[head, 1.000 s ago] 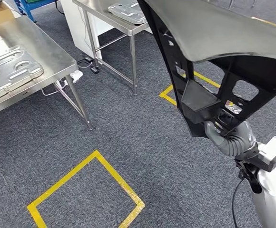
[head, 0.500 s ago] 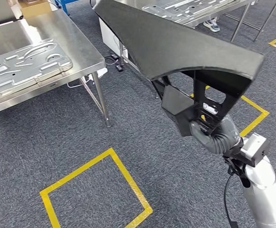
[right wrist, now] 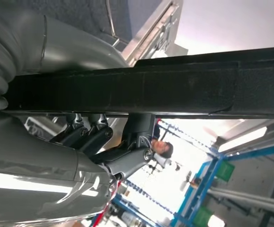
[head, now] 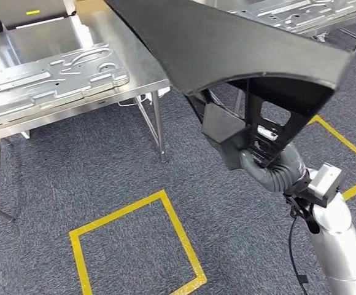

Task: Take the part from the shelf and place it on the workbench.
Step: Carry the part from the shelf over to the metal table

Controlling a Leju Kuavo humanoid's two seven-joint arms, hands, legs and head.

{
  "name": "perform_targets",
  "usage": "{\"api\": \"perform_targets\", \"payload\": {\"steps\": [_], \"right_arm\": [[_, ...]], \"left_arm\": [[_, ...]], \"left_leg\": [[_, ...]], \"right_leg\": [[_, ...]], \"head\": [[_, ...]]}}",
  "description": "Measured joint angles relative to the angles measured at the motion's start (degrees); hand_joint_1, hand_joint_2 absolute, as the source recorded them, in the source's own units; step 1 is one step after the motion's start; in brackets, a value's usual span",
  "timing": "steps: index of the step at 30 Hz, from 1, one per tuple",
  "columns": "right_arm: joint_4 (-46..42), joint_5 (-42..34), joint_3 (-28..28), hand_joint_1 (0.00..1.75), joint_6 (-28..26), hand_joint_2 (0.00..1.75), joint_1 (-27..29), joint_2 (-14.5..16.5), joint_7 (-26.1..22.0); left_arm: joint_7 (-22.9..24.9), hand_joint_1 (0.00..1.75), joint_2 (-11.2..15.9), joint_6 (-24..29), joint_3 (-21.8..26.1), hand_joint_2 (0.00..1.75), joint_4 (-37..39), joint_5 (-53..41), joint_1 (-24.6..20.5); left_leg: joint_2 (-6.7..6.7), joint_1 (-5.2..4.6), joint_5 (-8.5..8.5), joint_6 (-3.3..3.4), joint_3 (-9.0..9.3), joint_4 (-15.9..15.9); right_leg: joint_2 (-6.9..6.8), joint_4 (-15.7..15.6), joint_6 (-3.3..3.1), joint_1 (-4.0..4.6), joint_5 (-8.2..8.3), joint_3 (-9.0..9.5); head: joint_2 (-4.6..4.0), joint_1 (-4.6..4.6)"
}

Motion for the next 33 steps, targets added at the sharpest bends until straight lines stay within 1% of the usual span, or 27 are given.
{"api": "perform_targets", "payload": {"steps": [1,2,4,6,7,8,9,10,11,12,13,14,15,17,19,21,22,23,24,25,26,27,28,29,30,32,33], "right_arm": [[0.01,-0.01,0.11,1.75,-0.01,1.75,-0.07,-0.01,0.01],[0.01,-0.01,0.21,1.75,-0.03,1.75,-0.18,-0.02,0.01],[-0.01,-0.03,0.25,1.75,-0.08,1.75,-0.36,-0.07,-0.08],[0.02,-0.05,0.17,1.75,-0.20,1.75,-0.21,-0.14,-0.21],[0.04,-0.07,0.14,1.75,-0.25,1.75,0.01,-0.17,-0.25],[0.08,-0.07,0.14,1.75,-0.28,1.75,0.26,-0.18,-0.27],[0.11,-0.08,0.15,1.75,-0.28,1.75,0.45,-0.18,-0.29],[0.15,-0.08,0.15,1.75,-0.28,1.75,0.57,-0.18,-0.33],[0.19,-0.08,0.13,1.75,-0.30,1.75,0.63,-0.18,-0.40],[0.23,-0.08,0.12,1.75,-0.32,1.75,0.67,-0.17,-0.50],[0.26,-0.09,0.09,1.75,-0.34,1.75,0.75,-0.17,-0.60],[0.28,-0.09,0.08,1.75,-0.37,1.75,0.90,-0.17,-0.66],[0.32,-0.10,0.08,1.75,-0.38,1.75,1.05,-0.18,-0.70],[0.35,-0.11,0.09,1.75,-0.39,1.75,1.22,-0.16,-0.74],[0.36,-0.14,0.09,1.75,-0.40,1.75,1.20,-0.13,-0.79],[0.36,-0.16,0.08,1.75,-0.41,1.75,1.28,-0.11,-0.80],[0.36,-0.16,0.08,1.75,-0.40,1.75,1.36,-0.11,-0.81],[0.36,-0.16,0.08,1.75,-0.39,1.75,1.46,-0.11,-0.80],[0.36,-0.17,0.08,1.75,-0.38,1.75,1.56,-0.10,-0.80],[0.36,-0.17,0.06,1.75,-0.37,1.75,1.64,-0.10,-0.80],[0.34,-0.19,0.03,1.75,-0.36,1.75,1.68,-0.09,-0.81],[0.32,-0.21,-0.04,1.75,-0.35,1.75,1.69,-0.09,-0.81],[0.27,-0.23,-0.13,1.75,-0.35,1.75,1.69,-0.09,-0.83],[0.21,-0.25,-0.23,1.75,-0.34,1.75,1.72,-0.09,-0.84],[0.15,-0.26,-0.32,1.75,-0.33,1.75,1.76,-0.09,-0.84],[-0.07,-0.24,-0.40,1.75,-0.29,1.75,1.80,-0.09,-0.83],[-0.17,-0.22,-0.41,1.75,-0.27,1.75,1.79,-0.08,-0.81]], "left_arm": [[-0.03,0.00,0.00,-0.01,-0.01,1.75,0.00,-0.01,-0.01],[-0.04,0.00,-0.01,-0.01,-0.01,1.75,0.00,-0.01,0.07],[-0.14,0.00,0.01,-0.02,-0.01,1.75,0.00,0.00,0.10],[-0.26,0.00,0.04,-0.11,-0.01,1.75,0.00,0.02,-0.08],[-0.31,0.00,0.05,-0.20,-0.01,1.75,0.00,0.03,-0.19],[-0.33,0.00,0.05,-0.27,-0.01,1.75,0.00,0.03,-0.25],[-0.34,0.00,0.04,-0.33,-0.01,1.75,0.00,0.03,-0.27],[-0.36,0.00,0.04,-0.42,-0.01,1.75,0.00,0.03,-0.24],[-0.36,0.00,0.04,-0.52,-0.01,1.75,0.00,0.02,-0.20],[-0.37,0.00,0.04,-0.64,-0.01,1.75,0.00,0.00,-0.17],[-0.38,0.00,0.04,-0.75,-0.01,1.75,0.00,-0.02,-0.21],[-0.38,0.00,0.04,-0.85,-0.02,1.75,0.00,-0.03,-0.23],[-0.39,0.00,0.04,-0.90,-0.02,1.75,0.01,-0.03,-0.19],[-0.39,0.00,0.06,-0.96,-0.03,1.75,0.02,-0.03,0.06],[-0.39,0.00,0.08,-0.99,-0.03,1.75,0.01,-0.03,0.15],[-0.42,0.00,0.09,-1.07,-0.03,1.75,0.01,-0.04,-0.06],[-0.44,0.00,0.09,-1.11,-0.03,1.75,0.00,-0.05,-0.16],[-0.49,0.00,0.09,-1.16,-0.03,1.75,0.01,-0.05,-0.18],[-0.54,0.00,0.09,-1.19,-0.04,1.75,0.01,-0.07,-0.13],[-0.60,0.00,0.09,-1.20,-0.04,1.75,0.00,-0.09,-0.04],[-0.68,0.00,0.09,-1.22,-0.05,1.75,0.00,-0.12,0.05],[-0.78,0.00,0.09,-1.25,-0.05,1.75,0.00,-0.16,0.08],[-0.90,0.00,0.09,-1.27,-0.05,1.75,0.00,-0.18,0.06],[-1.01,0.00,0.08,-1.31,-0.07,1.75,0.00,-0.20,-0.03],[-1.11,0.00,0.08,-1.33,-0.08,1.75,0.00,-0.21,-0.10],[-1.23,0.00,0.07,-1.45,-0.09,1.75,0.00,-0.21,-0.04],[-1.29,0.00,0.05,-1.56,-0.10,1.75,0.01,-0.21,0.08]], "left_leg": [[-0.47,-0.05,-0.17,0.24,0.08,-0.38],[-0.95,0.09,-0.20,0.41,0.29,-0.74],[-1.91,0.52,-0.12,0.79,0.99,-1.52],[-3.00,0.76,-0.21,1.17,1.49,-1.81],[-3.66,0.75,-0.31,1.30,1.62,-1.80],[-4.37,0.73,-0.41,1.37,1.77,-1.79],[-5.10,0.72,-0.51,1.37,1.95,-1.77],[-5.83,0.73,-0.65,1.30,2.20,-1.74],[-6.54,0.77,-0.84,1.16,2.47,-1.67],[-7.20,0.76,-1.05,0.96,2.61,-1.56],[-7.86,0.77,-1.23,0.74,2.59,-1.35],[-8.44,0.83,-1.32,0.48,2.43,-1.21],[-8.98,0.92,-1.31,0.24,2.21,-1.15],[-9.58,1.14,-1.33,-0.19,2.02,-1.17],[-7.65,1.07,-2.40,-0.83,1.37,0.36],[-5.00,1.20,-5.23,-1.60,-1.49,6.05],[-4.46,1.41,-6.65,-1.88,-3.55,9.84],[-4.23,1.60,-7.42,-2.08,-5.24,12.83],[-4.09,1.76,-7.15,-2.18,-6.08,14.07],[-3.91,1.85,-5.78,-2.18,-5.79,13.05],[-3.49,1.86,-3.62,-2.03,-4.41,9.97],[-2.54,1.68,-1.75,-1.78,-2.63,6.27],[-1.60,1.36,-0.40,-1.42,-1.05,2.95],[-0.78,1.04,0.12,-1.05,-0.02,0.74],[-0.37,0.73,-0.08,-0.75,0.33,-0.13],[-1.10,0.60,-0.31,-0.22,0.44,-0.71],[-1.60,0.72,-0.25,0.01,0.68,-1.09]], "right_leg": [[-0.50,-0.22,0.30,0.03,-0.08,0.22],[-0.38,-0.33,0.62,0.01,-0.32,0.50],[1.94,1.45,0.90,-0.05,-1.79,0.09],[4.73,7.71,0.77,0.00,-4.73,-3.13],[5.25,11.38,0.73,0.05,-5.92,-5.33],[5.45,14.00,0.75,0.09,-6.22,-7.14],[5.55,14.71,0.78,0.11,-5.37,-8.07],[5.67,13.11,0.81,0.10,-3.38,-7.89],[6.07,9.68,0.81,0.06,-0.71,-6.80],[7.03,6.14,0.78,0.00,1.34,-5.52],[8.00,3.01,0.73,-0.07,2.68,-4.39],[8.78,1.15,0.64,-0.07,3.18,-3.72],[9.18,0.58,0.50,-0.02,2.93,-3.49],[8.37,0.22,0.07,0.04,2.90,-3.21],[7.20,0.01,-0.54,-0.14,2.80,-2.81],[5.79,-0.06,-1.03,-0.23,2.49,-2.45],[5.07,-0.06,-1.14,-0.22,2.31,-2.31],[4.36,-0.05,-1.15,-0.23,2.13,-2.15],[3.71,-0.05,-1.12,-0.24,1.92,-1.94],[3.09,-0.05,-1.06,-0.24,1.67,-1.62],[2.50,-0.05,-0.95,-0.25,1.37,-1.19],[1.93,-0.10,-0.81,-0.23,1.06,-0.74],[1.41,-0.13,-0.56,-0.13,0.75,-0.38],[0.91,-0.18,-0.29,-0.04,0.53,-0.16],[0.42,-0.30,0.02,0.06,0.37,-0.04],[-0.45,-0.69,0.67,0.10,0.15,0.33],[0.02,-0.64,0.93,0.05,-0.15,0.58]], "head": [[0.00,0.00],[0.00,0.01],[0.00,0.03],[0.00,0.08],[0.00,0.10],[0.00,0.10],[0.00,0.10],[0.00,0.10],[0.00,0.11],[0.00,0.10],[0.00,0.10],[0.01,0.09],[0.01,0.09],[0.01,0.08],[0.00,0.03],[0.00,-0.01],[0.00,0.00],[0.00,0.00],[0.00,0.00],[0.00,0.00],[0.00,0.00],[0.00,0.00],[0.00,-0.01],[0.00,-0.02],[0.00,-0.02],[0.00,0.00],[0.00,0.01]]}}
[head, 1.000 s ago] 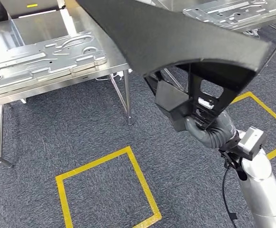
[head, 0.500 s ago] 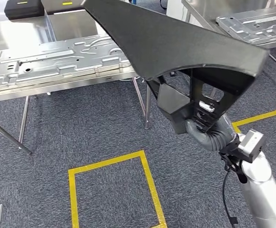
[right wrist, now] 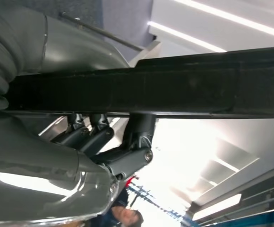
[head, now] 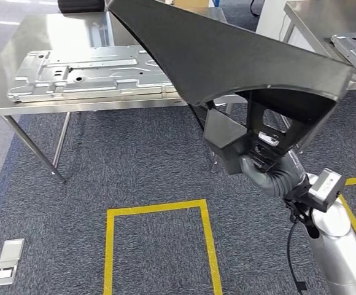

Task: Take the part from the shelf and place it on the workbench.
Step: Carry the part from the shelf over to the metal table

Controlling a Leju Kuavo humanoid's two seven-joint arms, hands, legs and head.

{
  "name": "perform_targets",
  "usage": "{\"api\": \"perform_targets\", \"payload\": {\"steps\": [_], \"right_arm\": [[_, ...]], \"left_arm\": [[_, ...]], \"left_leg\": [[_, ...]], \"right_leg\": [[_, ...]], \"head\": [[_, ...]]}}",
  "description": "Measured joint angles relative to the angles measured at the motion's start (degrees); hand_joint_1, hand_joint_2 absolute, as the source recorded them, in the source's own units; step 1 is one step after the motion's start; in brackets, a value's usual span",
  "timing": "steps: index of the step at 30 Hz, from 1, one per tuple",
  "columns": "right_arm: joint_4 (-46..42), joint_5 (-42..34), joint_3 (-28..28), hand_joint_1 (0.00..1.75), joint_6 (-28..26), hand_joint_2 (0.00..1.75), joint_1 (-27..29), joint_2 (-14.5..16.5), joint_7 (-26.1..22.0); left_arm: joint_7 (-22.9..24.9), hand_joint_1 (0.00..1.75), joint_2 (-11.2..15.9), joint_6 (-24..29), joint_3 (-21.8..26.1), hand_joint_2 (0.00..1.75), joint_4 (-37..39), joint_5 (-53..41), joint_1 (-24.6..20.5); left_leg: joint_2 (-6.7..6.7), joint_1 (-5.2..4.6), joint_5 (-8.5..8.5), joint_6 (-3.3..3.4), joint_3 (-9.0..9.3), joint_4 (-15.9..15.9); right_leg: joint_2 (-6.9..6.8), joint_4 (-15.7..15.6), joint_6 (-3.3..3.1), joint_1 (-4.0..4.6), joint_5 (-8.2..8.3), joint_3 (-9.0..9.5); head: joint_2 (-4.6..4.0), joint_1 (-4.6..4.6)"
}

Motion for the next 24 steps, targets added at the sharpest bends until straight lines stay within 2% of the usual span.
{"api": "perform_targets", "payload": {"steps": [2,3,5,6,7,9,10,11,12,16,18,20,21,22,23,24], "right_arm": [[-0.22,0.03,-0.11,1.75,0.01,1.75,0.00,-0.02,0.06],[-0.26,0.03,-0.19,1.75,0.01,1.75,0.08,-0.03,0.12],[-0.28,0.11,-0.33,1.75,-0.10,1.75,0.46,-0.05,0.30],[-0.27,0.27,-0.37,1.75,-0.25,1.75,0.70,-0.04,0.43],[-0.26,0.48,-0.40,1.75,-0.45,1.75,0.88,-0.03,0.56],[-0.28,0.90,-0.45,1.75,-0.86,1.75,1.00,0.01,0.70],[-0.30,1.08,-0.44,1.75,-1.00,1.75,1.00,0.05,0.66],[-0.34,1.27,-0.43,1.75,-1.09,1.75,1.00,0.09,0.60],[-0.39,1.44,-0.42,1.75,-1.15,1.75,1.04,0.13,0.50],[-0.55,1.62,-0.45,1.75,-1.19,1.75,0.91,0.40,0.27],[-0.74,1.59,-0.50,1.75,-1.19,1.75,0.89,0.65,0.16],[-0.89,1.58,-0.52,1.75,-1.19,1.75,1.07,0.86,0.06],[-0.90,1.58,-0.52,1.75,-1.19,1.75,1.16,0.96,0.04],[-0.90,1.58,-0.52,1.75,-1.19,1.75,1.24,1.04,0.03],[-0.91,1.59,-0.52,1.75,-1.19,1.75,1.28,1.11,0.03],[-0.96,1.60,-0.54,1.75,-1.19,1.75,1.28,1.17,0.01]], "left_arm": [[-0.13,0.00,-0.02,-0.24,-0.01,1.75,0.00,0.00,0.05],[-0.20,0.00,-0.07,-0.33,-0.01,1.75,0.01,0.00,-0.03],[-0.27,0.00,-0.25,-0.49,-0.02,1.75,0.01,0.08,-0.23],[-0.28,0.00,-0.34,-0.56,-0.02,1.75,0.01,0.19,-0.25],[-0.30,0.00,-0.42,-0.63,-0.02,1.75,0.01,0.33,-0.22],[-0.28,0.00,-0.44,-0.69,-0.02,1.75,0.01,0.64,-0.15],[-0.28,0.00,-0.45,-0.73,-0.02,1.75,0.01,0.74,-0.17],[-0.28,0.00,-0.45,-0.76,-0.02,1.75,0.01,0.79,-0.21],[-0.28,0.00,-0.45,-0.80,-0.02,1.75,0.01,0.80,-0.24],[-0.33,0.00,-0.44,-0.99,-0.02,1.75,0.01,0.81,-0.18],[-0.51,0.00,-0.45,-1.26,-0.02,1.75,0.01,0.80,-0.28],[-0.70,0.00,-0.47,-1.46,-0.02,1.75,0.01,0.79,-0.30],[-0.75,0.00,-0.47,-1.48,-0.02,1.75,0.01,0.79,-0.25],[-0.78,0.00,-0.47,-1.50,-0.02,1.75,0.01,0.79,-0.18],[-0.79,0.00,-0.46,-1.50,-0.02,1.75,0.01,0.78,-0.11],[-0.80,0.00,-0.46,-1.50,-0.02,1.75,0.01,0.78,-0.07]], "left_leg": [[-0.88,0.37,0.12,0.55,0.65,-0.72],[-1.31,0.40,0.06,0.76,0.84,-0.81],[-2.22,0.31,-0.16,1.12,1.10,-0.79],[-2.65,0.27,-0.30,1.20,1.29,-0.78],[-3.06,0.25,-0.49,1.21,1.56,-0.75],[-3.70,0.25,-1.00,0.96,2.21,-0.64],[-3.93,0.15,-1.29,0.73,2.36,-0.47],[-4.11,0.08,-1.49,0.48,2.33,-0.30],[-4.22,0.05,-1.61,0.25,2.20,-0.19],[-4.05,0.16,-2.36,-0.63,1.87,0.57],[-3.23,0.44,-4.71,-1.45,-0.26,5.10],[-2.69,0.86,-7.33,-2.07,-4.08,12.19],[-2.59,0.99,-7.60,-2.19,-5.41,14.37],[-2.54,1.07,-6.81,-2.20,-5.83,14.69],[-2.50,1.11,-5.00,-2.07,-5.18,12.84],[-2.43,1.08,-2.67,-1.81,-3.72,9.33]], "right_leg": [[2.62,2.73,0.18,-0.08,-1.89,-0.96],[4.18,5.87,0.11,-0.08,-3.40,-2.54],[5.40,13.13,0.06,0.03,-5.83,-6.81],[5.51,15.01,0.08,0.08,-5.64,-8.26],[5.55,14.71,0.09,0.12,-4.21,-8.73],[5.67,8.50,0.02,0.10,0.75,-6.96],[5.86,5.12,-0.05,0.13,2.62,-5.79],[6.05,2.67,-0.23,0.16,3.57,-4.95],[6.22,1.45,-0.42,0.23,3.72,-4.57],[6.12,0.84,-1.54,0.06,3.23,-4.19],[5.69,0.72,-2.10,-0.16,2.90,-3.77],[5.28,0.72,-2.28,-0.17,2.47,-3.36],[5.14,0.72,-2.25,-0.17,2.23,-3.10],[5.04,0.72,-2.18,-0.17,1.97,-2.75],[4.97,0.72,-2.09,-0.18,1.66,-2.30],[4.90,0.71,-1.97,-0.18,1.30,-1.79]], "head": [[0.00,0.03],[0.00,0.05],[0.00,0.08],[0.00,0.08],[0.00,0.08],[0.00,0.08],[0.00,0.07],[0.00,0.06],[0.00,0.05],[0.00,0.01],[0.00,0.00],[0.00,-0.01],[0.00,0.00],[0.00,0.00],[0.00,0.00],[0.00,0.00]]}}
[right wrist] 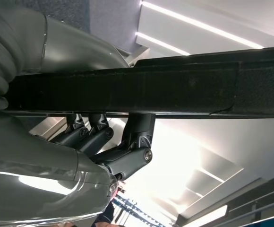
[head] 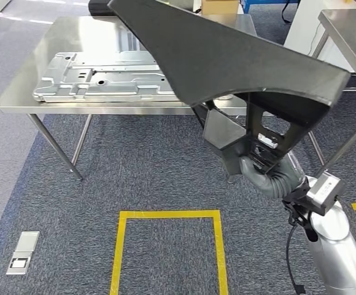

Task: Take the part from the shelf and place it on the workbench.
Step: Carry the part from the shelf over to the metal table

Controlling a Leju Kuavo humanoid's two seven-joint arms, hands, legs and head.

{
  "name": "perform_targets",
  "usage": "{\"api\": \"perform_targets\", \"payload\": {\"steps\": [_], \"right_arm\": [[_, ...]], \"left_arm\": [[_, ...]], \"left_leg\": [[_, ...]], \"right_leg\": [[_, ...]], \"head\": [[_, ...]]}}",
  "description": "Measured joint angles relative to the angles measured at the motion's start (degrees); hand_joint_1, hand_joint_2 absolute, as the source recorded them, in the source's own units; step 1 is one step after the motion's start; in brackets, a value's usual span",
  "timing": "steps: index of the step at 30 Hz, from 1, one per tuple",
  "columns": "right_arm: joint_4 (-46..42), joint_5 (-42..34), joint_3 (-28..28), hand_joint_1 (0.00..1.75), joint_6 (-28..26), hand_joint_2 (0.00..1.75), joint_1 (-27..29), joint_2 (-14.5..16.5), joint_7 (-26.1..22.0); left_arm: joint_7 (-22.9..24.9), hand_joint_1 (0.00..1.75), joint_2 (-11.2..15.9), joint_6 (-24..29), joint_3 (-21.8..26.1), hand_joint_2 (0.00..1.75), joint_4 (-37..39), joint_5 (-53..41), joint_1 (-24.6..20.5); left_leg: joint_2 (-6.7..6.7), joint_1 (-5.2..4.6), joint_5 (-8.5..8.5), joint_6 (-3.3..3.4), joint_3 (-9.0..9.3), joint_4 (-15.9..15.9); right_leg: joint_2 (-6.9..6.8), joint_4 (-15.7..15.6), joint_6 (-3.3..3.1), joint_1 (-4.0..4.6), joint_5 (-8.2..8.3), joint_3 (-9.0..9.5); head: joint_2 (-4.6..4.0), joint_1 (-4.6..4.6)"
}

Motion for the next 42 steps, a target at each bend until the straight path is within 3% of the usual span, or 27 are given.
{"api": "perform_targets", "payload": {"steps": [2,6,8,9,11,12,13,14,16,18,20,23,25,27,28,29,30,32,34,36,38,40,42], "right_arm": [[-0.09,0.04,-0.04,1.75,-0.01,1.75,-0.09,0.15,-0.09],[-0.41,0.21,-0.20,1.75,-0.06,1.75,0.02,0.32,-0.28],[-0.47,0.25,-0.36,1.75,-0.09,1.75,-0.08,0.35,-0.43],[-0.48,0.26,-0.43,1.75,-0.11,1.75,-0.14,0.36,-0.48],[-0.50,0.28,-0.46,1.75,-0.12,1.75,0.00,0.38,-0.55],[-0.49,0.31,-0.46,1.75,-0.13,1.75,0.22,0.39,-0.56],[-0.49,0.34,-0.46,1.75,-0.14,1.75,0.42,0.40,-0.56],[-0.49,0.39,-0.47,1.75,-0.15,1.75,0.54,0.42,-0.57],[-0.49,0.50,-0.51,1.75,-0.17,1.75,0.64,0.44,-0.61],[-0.45,0.62,-0.55,1.75,-0.19,1.75,0.70,0.51,-0.66],[-0.49,0.73,-0.61,1.75,-0.21,1.75,0.75,0.59,-0.66],[-0.84,0.78,-0.67,1.75,-0.23,1.75,0.67,0.73,-0.73],[-0.98,0.79,-0.68,1.75,-0.27,1.75,0.66,0.85,-0.79],[-0.98,0.82,-0.66,1.75,-0.30,1.75,0.76,1.00,-0.83],[-0.98,0.83,-0.66,1.75,-0.30,1.75,0.82,1.08,-0.84],[-0.98,0.84,-0.66,1.75,-0.30,1.75,0.85,1.14,-0.87],[-0.98,0.84,-0.66,1.75,-0.30,1.75,0.85,1.20,-0.90],[-0.95,0.84,-0.66,1.75,-0.30,1.75,0.86,1.29,-0.95],[-0.90,0.87,-0.66,1.75,-0.28,1.75,0.85,1.42,-0.98],[-0.92,0.93,-0.73,1.75,-0.28,1.75,0.84,1.54,-1.03],[-0.95,1.00,-0.90,1.75,-0.35,1.75,0.78,1.60,-1.13],[-0.92,1.08,-1.19,1.75,-0.51,1.75,0.70,1.62,-1.28],[-0.90,1.12,-1.50,1.75,-0.63,1.75,0.87,1.68,-1.50]], "left_arm": [[-0.02,0.00,0.02,0.01,-0.01,1.75,0.00,-0.02,-0.02],[-0.07,0.00,0.03,0.04,-0.02,1.75,-0.02,-0.07,0.03],[-0.13,0.00,0.09,0.07,-0.02,1.75,-0.02,-0.08,0.16],[-0.14,0.00,0.11,0.08,-0.02,1.75,-0.02,-0.08,0.14],[-0.14,0.00,0.10,0.04,-0.02,1.75,-0.01,-0.10,0.05],[-0.14,0.00,0.09,0.02,-0.02,1.75,0.00,-0.11,0.06],[-0.14,0.00,0.08,0.02,-0.02,1.75,-0.01,-0.12,0.10],[-0.15,0.00,0.08,0.01,-0.02,1.75,-0.01,-0.14,0.15],[-0.17,0.00,0.08,0.01,-0.02,1.75,-0.01,-0.16,0.21],[-0.16,0.00,0.07,0.00,-0.03,1.75,0.00,-0.17,0.09],[-0.15,0.00,0.04,0.00,-0.04,1.75,0.00,-0.19,-0.02],[-0.17,0.00,0.14,0.02,-0.05,1.75,0.00,-0.31,-0.08],[-0.19,0.00,0.16,0.03,-0.06,1.75,0.00,-0.43,-0.21],[-0.18,0.00,0.16,0.06,-0.08,1.75,0.00,-0.46,-0.18],[-0.18,0.00,0.16,0.09,-0.08,1.75,0.00,-0.48,-0.08],[-0.18,0.00,0.16,0.11,-0.09,1.75,0.00,-0.50,0.03],[-0.18,0.00,0.16,0.13,-0.09,1.75,0.00,-0.52,0.10],[-0.18,0.00,0.17,0.15,-0.09,1.75,0.00,-0.53,0.21],[-0.17,0.00,0.17,0.16,-0.11,1.75,0.00,-0.56,0.28],[-0.15,0.00,0.16,0.17,-0.13,1.75,0.00,-0.58,0.33],[-0.16,0.00,0.19,0.18,-0.16,1.75,-0.01,-0.59,0.31],[-0.19,0.00,0.22,0.17,-0.21,1.75,-0.02,-0.63,0.12],[-0.19,0.00,0.22,0.14,-0.26,1.75,-0.01,-0.78,0.03]], "left_leg": [[0.28,-0.35,2.67,0.73,2.85,-6.08],[0.36,-0.83,1.60,1.91,4.90,-9.62],[0.23,-0.61,1.30,2.50,6.35,-10.43],[0.19,-0.54,1.12,2.79,6.98,-10.70],[0.14,-0.69,0.53,3.21,7.69,-10.77],[0.11,-0.76,0.16,3.29,8.06,-10.77],[0.05,-0.82,-0.26,3.27,8.54,-10.76],[-0.01,-0.85,-0.73,3.16,9.15,-10.76],[-0.10,-0.85,-1.81,2.84,10.60,-10.79],[-0.15,-0.88,-2.71,2.34,11.38,-10.73],[-0.17,-0.94,-3.20,1.70,11.71,-10.60],[-0.10,-0.88,-3.48,0.96,11.07,-8.15],[-0.02,-0.53,-4.77,0.13,7.61,-2.33],[0.06,-0.10,-7.29,-0.61,2.85,3.93],[0.09,0.02,-7.84,-0.82,1.16,5.27],[0.12,0.09,-7.29,-0.90,0.33,4.84],[0.17,0.11,-5.38,-0.83,0.42,2.50],[0.34,-0.05,-0.01,-0.31,1.48,-3.95],[0.49,-0.49,2.33,0.52,1.95,-7.37],[0.44,-0.77,1.88,1.43,2.37,-7.81],[0.33,-0.62,1.75,2.26,3.62,-8.42],[0.25,-0.55,1.30,2.97,4.79,-8.87],[0.18,-0.72,0.57,3.41,5.52,-8.94]], "right_leg": [[-0.12,-0.20,0.40,0.04,-0.58,0.77],[-0.18,-0.24,1.98,-0.02,-0.31,1.34],[0.03,1.93,2.28,-0.06,-1.01,0.99],[0.18,4.32,2.25,-0.02,-2.08,-0.15],[0.44,10.89,2.21,0.18,-4.66,-4.33],[0.51,13.35,2.22,0.26,-5.26,-6.31],[0.57,14.18,2.17,0.32,-4.78,-7.57],[0.60,12.94,2.10,0.37,-3.11,-7.81],[0.70,6.66,1.83,0.48,1.89,-6.20],[0.79,1.81,1.50,0.77,3.76,-5.11],[0.78,0.71,0.85,1.01,3.17,-5.02],[0.67,0.25,-0.01,0.47,2.97,-3.69],[0.56,0.06,-0.32,0.21,2.34,-2.79],[0.52,0.05,-0.34,0.13,1.42,-1.90],[0.54,0.05,-0.29,0.08,0.88,-1.27],[0.55,0.05,-0.21,0.03,0.32,-0.52],[0.55,0.04,-0.10,-0.02,-0.28,0.34],[0.47,-0.06,0.29,-0.06,-1.45,1.88],[0.48,-0.25,1.01,-0.01,-2.27,2.66],[0.55,-0.30,1.83,0.04,-2.44,3.24],[0.58,1.20,2.25,0.03,-2.61,3.31],[0.63,6.20,2.23,0.12,-4.15,0.73],[0.68,12.41,2.14,0.35,-6.94,-3.74]], "head": [[0.00,-0.01],[0.00,0.01],[0.00,0.04],[0.00,0.05],[0.00,0.07],[0.00,0.06],[0.00,0.07],[0.00,0.07],[0.00,0.06],[0.01,0.13],[0.02,0.22],[0.01,0.19],[0.01,0.10],[0.01,0.07],[0.01,0.08],[0.01,0.08],[0.01,0.08],[0.01,0.08],[0.01,0.07],[0.00,0.05],[0.01,0.13],[0.01,0.21],[0.00,0.21]]}}
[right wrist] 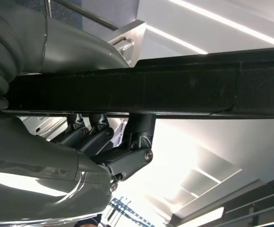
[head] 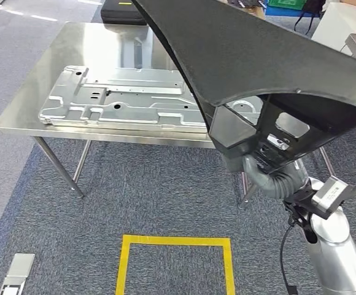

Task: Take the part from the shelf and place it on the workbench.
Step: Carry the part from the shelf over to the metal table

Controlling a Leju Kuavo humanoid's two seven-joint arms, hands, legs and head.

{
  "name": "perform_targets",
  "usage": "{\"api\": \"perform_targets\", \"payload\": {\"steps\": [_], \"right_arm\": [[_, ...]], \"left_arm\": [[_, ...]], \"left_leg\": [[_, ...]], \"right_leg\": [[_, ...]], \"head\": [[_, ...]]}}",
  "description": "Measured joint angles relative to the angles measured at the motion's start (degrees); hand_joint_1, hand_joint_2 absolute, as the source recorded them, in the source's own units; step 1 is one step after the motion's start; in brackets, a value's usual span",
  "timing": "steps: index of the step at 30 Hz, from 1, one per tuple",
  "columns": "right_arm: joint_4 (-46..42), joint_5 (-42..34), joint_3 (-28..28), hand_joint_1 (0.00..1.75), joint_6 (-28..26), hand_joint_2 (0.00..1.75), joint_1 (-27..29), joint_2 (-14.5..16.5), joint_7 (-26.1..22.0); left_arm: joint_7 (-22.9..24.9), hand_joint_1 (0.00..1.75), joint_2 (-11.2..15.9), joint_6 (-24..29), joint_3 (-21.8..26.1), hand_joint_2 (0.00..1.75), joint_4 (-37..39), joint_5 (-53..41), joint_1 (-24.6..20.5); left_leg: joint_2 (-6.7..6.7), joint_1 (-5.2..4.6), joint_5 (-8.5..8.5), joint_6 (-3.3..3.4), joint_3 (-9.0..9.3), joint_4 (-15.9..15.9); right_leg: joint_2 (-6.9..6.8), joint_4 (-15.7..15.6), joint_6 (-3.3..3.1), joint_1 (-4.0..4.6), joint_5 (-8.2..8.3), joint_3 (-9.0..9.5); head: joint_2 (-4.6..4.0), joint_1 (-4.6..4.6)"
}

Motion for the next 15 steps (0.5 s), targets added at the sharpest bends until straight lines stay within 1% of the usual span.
{"api": "perform_targets", "payload": {"steps": [1,2,3,4,5,6,7,9,11,12,13,15], "right_arm": [[0.01,0.01,-0.16,1.75,-0.02,1.75,0.16,0.05,-0.10],[0.01,0.02,-0.31,1.75,-0.02,1.75,0.27,0.11,-0.18],[0.01,0.02,-0.44,1.75,-0.02,1.75,0.33,0.18,-0.24],[0.00,0.02,-0.56,1.75,-0.02,1.75,0.35,0.25,-0.28],[0.02,0.03,-0.65,1.75,-0.04,1.75,0.40,0.31,-0.32],[0.03,0.04,-0.71,1.75,-0.04,1.75,0.44,0.39,-0.36],[0.01,0.07,-0.76,1.75,-0.06,1.75,0.55,0.45,-0.39],[-0.08,0.13,-0.84,1.75,-0.07,1.75,0.64,0.57,-0.45],[-0.27,0.29,-0.91,1.75,-0.07,1.75,0.63,0.74,-0.56],[-0.37,0.40,-0.93,1.75,-0.07,1.75,0.59,0.85,-0.62],[-0.45,0.52,-0.95,1.75,-0.07,1.75,0.59,0.96,-0.67],[-0.51,0.69,-0.97,1.75,-0.05,1.75,0.64,1.13,-0.73]], "left_arm": [[0.01,0.00,-0.01,-0.02,-0.03,1.75,0.01,-0.11,0.02],[0.01,0.00,-0.02,-0.02,-0.07,1.75,0.01,-0.21,0.06],[0.00,0.00,-0.02,-0.01,-0.09,1.75,0.01,-0.29,0.09],[0.00,0.00,-0.02,0.00,-0.11,1.75,0.01,-0.33,0.09],[0.00,0.00,-0.03,0.01,-0.12,1.75,0.01,-0.34,0.07],[0.00,0.00,-0.04,0.01,-0.13,1.75,0.01,-0.37,0.01],[0.01,0.00,-0.05,0.02,-0.14,1.75,0.01,-0.40,-0.07],[0.00,0.00,-0.06,0.03,-0.15,1.75,0.01,-0.47,-0.14],[-0.04,0.00,-0.02,0.03,-0.17,1.75,0.01,-0.51,-0.13],[-0.05,0.00,-0.01,0.03,-0.18,1.75,0.01,-0.52,-0.15],[-0.08,0.00,0.01,0.03,-0.19,1.75,0.01,-0.54,-0.22],[-0.11,0.00,-0.02,0.03,-0.20,1.75,0.01,-0.57,-0.27]], "left_leg": [[-0.04,-0.09,-0.43,0.08,0.42,0.00],[-0.11,-0.18,-0.91,0.06,0.97,0.00],[-0.17,-0.26,-1.44,-0.03,1.67,0.00],[-0.22,-0.33,-2.02,-0.13,2.44,0.00],[-0.24,-0.38,-2.54,-0.26,3.13,-0.02],[-0.27,-0.41,-2.96,-0.45,3.54,-0.02],[-0.29,-0.41,-3.31,-0.70,3.75,-0.03],[-0.33,-0.44,-3.60,-1.27,3.99,0.11],[-0.28,-0.52,-4.04,-1.78,4.15,0.92],[-0.25,-0.44,-4.74,-2.15,3.51,2.30],[-0.21,-0.25,-5.87,-2.61,2.21,4.67],[-0.16,0.34,-8.34,-3.56,-2.02,11.25]], "right_leg": [[0.01,1.70,-0.05,0.12,-0.77,-1.77],[0.02,1.55,-0.16,0.24,-0.28,-2.73],[0.04,-0.46,-0.33,0.37,1.63,-2.82],[0.07,-3.75,-0.59,0.51,4.56,-2.27],[0.11,-6.64,-0.87,0.68,7.00,-1.73],[0.18,-9.03,-1.15,0.88,8.58,-1.28],[0.23,-10.25,-1.44,1.06,9.44,-1.16],[0.29,-10.99,-2.00,1.16,9.34,-1.06],[0.19,-11.49,-2.51,0.75,9.32,-0.28],[0.11,-11.72,-2.71,0.48,9.21,0.21],[0.01,-11.88,-2.83,0.31,9.04,0.60],[-0.08,-11.95,-2.91,0.15,8.55,1.09]], "head": [[0.00,0.00],[0.00,-0.01],[0.00,-0.01],[0.00,-0.01],[0.00,-0.03],[0.00,-0.01],[0.00,0.01],[0.02,0.01],[0.02,-0.04],[0.02,-0.09],[0.02,-0.17],[0.02,-0.29]]}}
